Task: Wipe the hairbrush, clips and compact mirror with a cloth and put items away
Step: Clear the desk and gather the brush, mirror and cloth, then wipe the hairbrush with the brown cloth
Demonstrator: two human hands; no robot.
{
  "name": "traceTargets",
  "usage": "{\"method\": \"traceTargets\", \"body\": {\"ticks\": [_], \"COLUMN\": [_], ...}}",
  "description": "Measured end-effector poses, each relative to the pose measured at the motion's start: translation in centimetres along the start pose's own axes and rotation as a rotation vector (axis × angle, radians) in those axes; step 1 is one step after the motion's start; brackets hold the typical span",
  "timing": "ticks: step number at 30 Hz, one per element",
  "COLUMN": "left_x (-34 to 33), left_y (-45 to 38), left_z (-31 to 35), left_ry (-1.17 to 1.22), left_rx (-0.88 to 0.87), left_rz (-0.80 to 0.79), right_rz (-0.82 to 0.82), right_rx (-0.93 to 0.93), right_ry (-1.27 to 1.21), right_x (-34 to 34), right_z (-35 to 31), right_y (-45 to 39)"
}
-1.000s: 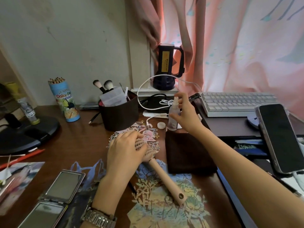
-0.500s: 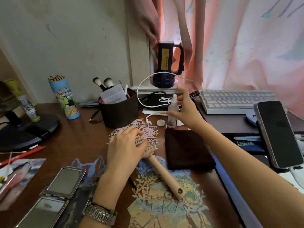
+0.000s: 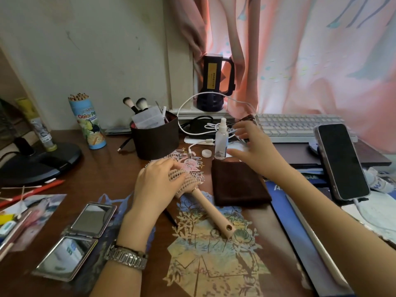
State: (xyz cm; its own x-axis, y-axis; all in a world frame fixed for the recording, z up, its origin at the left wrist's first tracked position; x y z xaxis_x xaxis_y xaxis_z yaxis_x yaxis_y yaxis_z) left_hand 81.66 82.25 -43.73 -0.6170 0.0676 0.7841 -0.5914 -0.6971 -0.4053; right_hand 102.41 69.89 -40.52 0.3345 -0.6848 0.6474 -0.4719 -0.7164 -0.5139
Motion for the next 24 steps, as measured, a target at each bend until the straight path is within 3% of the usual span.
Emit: {"method": "traceTargets", "body": {"ticks": [6, 11, 17, 24], "left_x": [0.5, 1.6, 1.7, -0.8], "left_y": [-0.2, -1.6, -2.2, -1.7], "left_z": [-2.1, -3.9, -4.7, -5.1], "left_ry": [0.048, 0.061, 0.019, 0.084], "left_rx": [0.064, 0.046, -0.074, -0.062], "left_rz": [-0.081, -0.143, -0.295, -0.29], "right_rz": [-0.254, -0.366, -0.355, -0.331], "right_rx": [-0.01, -0.058, -0.076, -0.101], "right_ry": [0.139, 0.195, 0.225, 0.188], "right_x": [-2.4, -4.2, -5.1, -5.2], "right_z": [0.0, 0.8, 1.1, 1.7], "right_y": [4.0, 5.5, 5.7, 6.0]}}
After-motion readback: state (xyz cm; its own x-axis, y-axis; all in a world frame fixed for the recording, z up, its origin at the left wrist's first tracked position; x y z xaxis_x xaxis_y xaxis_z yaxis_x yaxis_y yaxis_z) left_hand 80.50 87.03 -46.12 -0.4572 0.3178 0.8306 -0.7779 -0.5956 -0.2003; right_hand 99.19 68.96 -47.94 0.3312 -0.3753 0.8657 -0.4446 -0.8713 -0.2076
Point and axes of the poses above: each hand's wrist, its own y-axis away from the middle knuckle, its own x-axis out of the back of the hand, z = x × y, the point moved 2 cm from there along -y, towards the middle knuckle, and after that the axes turned 3 degrees about z, right-handed, at the moved point
